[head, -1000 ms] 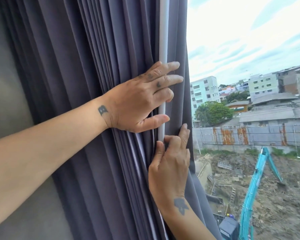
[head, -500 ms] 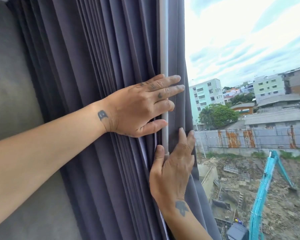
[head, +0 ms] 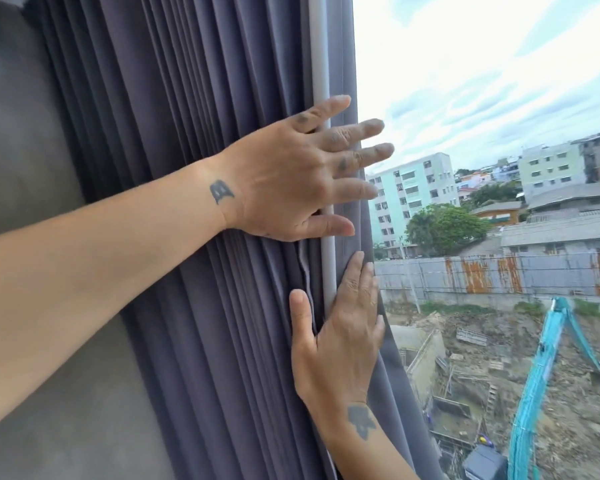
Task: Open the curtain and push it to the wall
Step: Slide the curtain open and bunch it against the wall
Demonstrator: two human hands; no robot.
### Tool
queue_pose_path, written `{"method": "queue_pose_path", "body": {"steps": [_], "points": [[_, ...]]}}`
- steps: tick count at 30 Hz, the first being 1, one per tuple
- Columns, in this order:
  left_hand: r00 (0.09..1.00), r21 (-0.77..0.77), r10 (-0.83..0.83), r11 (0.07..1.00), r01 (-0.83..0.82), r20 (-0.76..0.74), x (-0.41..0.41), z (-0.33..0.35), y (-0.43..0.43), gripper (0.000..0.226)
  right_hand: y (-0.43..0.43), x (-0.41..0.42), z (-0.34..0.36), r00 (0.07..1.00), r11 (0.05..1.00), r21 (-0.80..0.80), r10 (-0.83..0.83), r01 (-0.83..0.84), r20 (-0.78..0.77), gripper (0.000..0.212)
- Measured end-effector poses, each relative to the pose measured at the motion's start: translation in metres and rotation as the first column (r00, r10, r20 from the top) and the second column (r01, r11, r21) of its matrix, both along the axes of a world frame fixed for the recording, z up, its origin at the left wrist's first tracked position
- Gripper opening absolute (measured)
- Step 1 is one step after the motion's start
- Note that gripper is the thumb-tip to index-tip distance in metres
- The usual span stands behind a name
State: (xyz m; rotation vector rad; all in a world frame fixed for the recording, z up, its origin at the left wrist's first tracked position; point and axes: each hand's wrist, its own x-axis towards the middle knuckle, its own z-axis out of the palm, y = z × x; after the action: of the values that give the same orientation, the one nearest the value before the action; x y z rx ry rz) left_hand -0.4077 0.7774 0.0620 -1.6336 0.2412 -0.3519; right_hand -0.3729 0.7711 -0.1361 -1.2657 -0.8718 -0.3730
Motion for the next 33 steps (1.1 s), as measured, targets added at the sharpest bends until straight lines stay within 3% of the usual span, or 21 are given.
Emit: {"method": "queue_pose_path", "body": {"steps": [6,12,16,23,28,33], "points": [[0.999,-0.09,0.036,0.995,-0.036,-0.003,0.005,-0.004,0.0,0.052,0.01,0.008,0.001,0.997,0.997,-0.03,-0.065,0.066,0.027,0.097],[0.997,-0.169,0.076,0.983,-0.071,0.019,0.008,-0.009,0.001,0.056,0.019,0.02,-0.002,0.992,0.994,0.004,-0.107,0.107,0.063,0.066],[0.993,-0.166,0.113,0.98,-0.106,0.036,0.006,-0.013,0.006,0.059,0.028,0.021,-0.004,0.991,0.994,0.02,-0.105,0.104,0.078,0.06],[0.994,-0.209,0.108,0.972,-0.103,0.014,0.004,-0.012,0.013,0.061,0.034,0.014,0.01,0.997,0.997,0.037,-0.075,0.074,0.02,0.09],[0.997,-0.152,0.072,0.986,-0.073,-0.012,-0.005,-0.007,0.038,0.063,0.056,0.016,0.015,0.983,0.986,0.062,-0.16,0.155,0.086,0.071],[0.999,-0.105,0.039,0.994,-0.036,0.022,-0.023,-0.007,0.077,0.061,0.091,-0.004,0.019,0.984,0.983,0.121,-0.148,0.136,0.098,0.059]]}}
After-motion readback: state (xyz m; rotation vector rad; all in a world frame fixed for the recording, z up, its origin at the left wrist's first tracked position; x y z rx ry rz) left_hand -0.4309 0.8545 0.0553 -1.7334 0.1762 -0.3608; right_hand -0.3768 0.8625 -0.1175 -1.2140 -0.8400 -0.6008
